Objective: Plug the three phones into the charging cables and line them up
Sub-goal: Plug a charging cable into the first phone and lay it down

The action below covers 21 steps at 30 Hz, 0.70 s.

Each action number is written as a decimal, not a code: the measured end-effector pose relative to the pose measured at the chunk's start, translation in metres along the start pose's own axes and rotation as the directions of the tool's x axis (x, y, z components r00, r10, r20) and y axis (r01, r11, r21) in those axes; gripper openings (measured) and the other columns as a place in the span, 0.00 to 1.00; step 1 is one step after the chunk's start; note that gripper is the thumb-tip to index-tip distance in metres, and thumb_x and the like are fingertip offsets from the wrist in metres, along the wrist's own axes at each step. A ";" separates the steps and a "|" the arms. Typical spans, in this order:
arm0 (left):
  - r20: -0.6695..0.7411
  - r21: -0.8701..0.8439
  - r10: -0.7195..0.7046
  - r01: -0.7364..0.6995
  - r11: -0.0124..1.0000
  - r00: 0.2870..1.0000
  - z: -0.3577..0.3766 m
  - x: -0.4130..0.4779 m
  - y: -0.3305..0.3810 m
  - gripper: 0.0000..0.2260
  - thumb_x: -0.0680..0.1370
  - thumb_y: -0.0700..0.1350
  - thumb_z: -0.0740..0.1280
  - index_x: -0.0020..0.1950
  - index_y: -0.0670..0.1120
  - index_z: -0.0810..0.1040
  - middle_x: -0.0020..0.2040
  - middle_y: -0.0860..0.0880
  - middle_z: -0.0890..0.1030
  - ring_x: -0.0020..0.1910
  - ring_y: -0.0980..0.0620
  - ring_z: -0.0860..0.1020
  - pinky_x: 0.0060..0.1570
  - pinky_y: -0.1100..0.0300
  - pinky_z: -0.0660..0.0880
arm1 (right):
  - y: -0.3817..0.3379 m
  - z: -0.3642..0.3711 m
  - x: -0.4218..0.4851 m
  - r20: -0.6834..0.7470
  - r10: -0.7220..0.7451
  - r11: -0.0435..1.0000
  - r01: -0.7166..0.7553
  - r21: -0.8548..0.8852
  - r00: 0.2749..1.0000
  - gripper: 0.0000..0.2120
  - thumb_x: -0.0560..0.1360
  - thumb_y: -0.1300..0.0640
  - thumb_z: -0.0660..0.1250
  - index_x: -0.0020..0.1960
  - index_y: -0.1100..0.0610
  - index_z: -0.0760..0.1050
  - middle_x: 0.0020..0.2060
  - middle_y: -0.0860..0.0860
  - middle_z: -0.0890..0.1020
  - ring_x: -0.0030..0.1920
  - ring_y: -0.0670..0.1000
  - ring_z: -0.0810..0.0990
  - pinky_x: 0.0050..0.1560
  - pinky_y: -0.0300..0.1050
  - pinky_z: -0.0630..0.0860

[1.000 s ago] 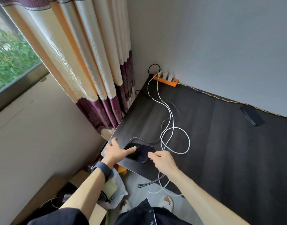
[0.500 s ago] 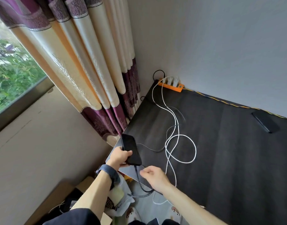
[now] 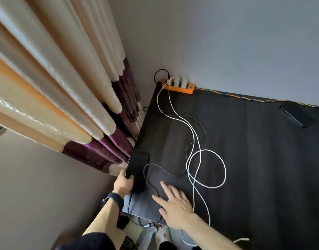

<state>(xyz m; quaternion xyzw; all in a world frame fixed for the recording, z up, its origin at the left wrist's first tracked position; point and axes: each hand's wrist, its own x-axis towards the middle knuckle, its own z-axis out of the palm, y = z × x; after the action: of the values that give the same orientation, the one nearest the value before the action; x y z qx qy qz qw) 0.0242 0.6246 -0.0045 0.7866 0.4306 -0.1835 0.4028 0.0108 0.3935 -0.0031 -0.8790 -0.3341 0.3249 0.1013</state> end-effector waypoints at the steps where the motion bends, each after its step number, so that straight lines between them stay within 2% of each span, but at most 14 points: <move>1: -0.011 0.016 0.008 -0.008 1.000 1.000 0.006 0.005 -0.003 0.26 0.79 0.43 0.65 0.77 0.47 0.62 0.66 0.35 0.75 0.62 0.34 0.76 0.63 0.48 0.73 | -0.005 0.011 0.006 0.031 -0.028 0.999 0.029 -0.036 0.999 0.27 0.81 0.46 0.55 0.78 0.40 0.54 0.80 0.49 0.36 0.80 0.57 0.44 0.76 0.63 0.48; 3: -0.053 0.082 0.043 -0.038 0.996 0.998 0.014 0.004 -0.004 0.32 0.78 0.47 0.66 0.79 0.53 0.55 0.67 0.33 0.69 0.63 0.30 0.73 0.65 0.44 0.72 | -0.009 0.022 0.012 0.069 -0.047 0.987 0.057 -0.150 0.996 0.28 0.82 0.45 0.54 0.80 0.44 0.51 0.80 0.50 0.35 0.80 0.56 0.41 0.76 0.64 0.44; 5: -0.105 0.278 0.110 -0.078 0.957 0.988 0.026 0.005 -0.003 0.37 0.77 0.56 0.65 0.81 0.56 0.48 0.70 0.35 0.65 0.66 0.31 0.69 0.65 0.41 0.69 | -0.007 0.028 0.017 0.072 0.024 0.971 -0.006 -0.240 0.997 0.32 0.82 0.45 0.54 0.81 0.49 0.45 0.80 0.51 0.36 0.80 0.57 0.40 0.75 0.66 0.43; 7: -0.148 0.434 0.190 -0.109 0.894 0.970 0.037 0.004 0.001 0.40 0.76 0.64 0.62 0.81 0.54 0.45 0.70 0.38 0.65 0.66 0.34 0.67 0.62 0.42 0.70 | -0.001 0.029 0.015 0.023 0.117 0.961 -0.107 -0.254 0.993 0.34 0.82 0.46 0.54 0.81 0.53 0.41 0.81 0.52 0.39 0.80 0.57 0.43 0.76 0.66 0.45; 9: -0.148 0.516 0.235 -0.128 0.847 0.961 0.043 0.005 0.006 0.41 0.76 0.67 0.59 0.81 0.50 0.46 0.71 0.40 0.65 0.66 0.36 0.66 0.61 0.43 0.70 | 0.004 0.033 0.010 -0.038 0.209 0.952 -0.212 -0.219 0.977 0.36 0.81 0.47 0.57 0.81 0.56 0.45 0.82 0.53 0.46 0.79 0.59 0.52 0.74 0.66 0.53; 10: -0.137 0.552 0.253 -0.138 0.822 0.958 0.046 0.007 0.006 0.42 0.76 0.67 0.58 0.81 0.48 0.47 0.72 0.40 0.64 0.68 0.37 0.65 0.62 0.44 0.70 | 0.004 0.035 0.006 -0.056 0.259 0.947 -0.265 -0.183 0.964 0.37 0.78 0.46 0.61 0.81 0.58 0.50 0.81 0.54 0.53 0.76 0.60 0.60 0.70 0.64 0.61; 12: -0.113 0.601 0.315 -0.187 0.777 0.942 0.045 0.011 0.009 0.41 0.76 0.65 0.60 0.81 0.46 0.49 0.75 0.42 0.61 0.71 0.39 0.63 0.64 0.44 0.68 | 0.003 0.042 0.001 -0.062 0.320 0.940 -0.325 -0.104 0.946 0.39 0.69 0.45 0.71 0.74 0.62 0.68 0.72 0.58 0.72 0.61 0.59 0.74 0.56 0.60 0.74; 14: -0.047 0.635 0.407 -0.288 0.717 0.912 0.045 0.015 0.010 0.38 0.77 0.60 0.62 0.82 0.50 0.49 0.79 0.44 0.57 0.75 0.40 0.59 0.69 0.41 0.64 | 0.003 0.049 -0.003 -0.112 0.325 0.938 -0.335 -0.088 0.939 0.38 0.60 0.46 0.77 0.65 0.63 0.78 0.59 0.59 0.81 0.50 0.58 0.77 0.45 0.57 0.77; 17: 0.118 0.671 0.455 -0.409 0.619 0.883 0.043 0.027 0.009 0.32 0.79 0.50 0.59 0.81 0.59 0.48 0.82 0.48 0.48 0.80 0.42 0.50 0.74 0.36 0.55 | 0.003 0.050 -0.005 -0.187 0.322 0.941 -0.336 -0.046 0.928 0.35 0.57 0.47 0.78 0.60 0.62 0.80 0.52 0.57 0.81 0.45 0.58 0.78 0.42 0.56 0.79; 21: 0.097 0.639 0.389 -0.356 0.681 0.916 0.042 0.029 0.008 0.31 0.81 0.46 0.56 0.80 0.61 0.46 0.83 0.50 0.45 0.80 0.42 0.45 0.72 0.34 0.58 | -0.001 0.052 -0.009 -0.225 0.277 0.958 -0.287 -0.012 0.934 0.31 0.59 0.47 0.76 0.59 0.58 0.80 0.52 0.53 0.79 0.45 0.56 0.79 0.41 0.53 0.80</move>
<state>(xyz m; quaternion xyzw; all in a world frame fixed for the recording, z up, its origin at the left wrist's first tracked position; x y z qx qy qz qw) 0.0498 0.6039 -0.0445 0.9511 0.1812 -0.2159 0.1263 -0.0283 0.3866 -0.0378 -0.9504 -0.1984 0.2289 0.0706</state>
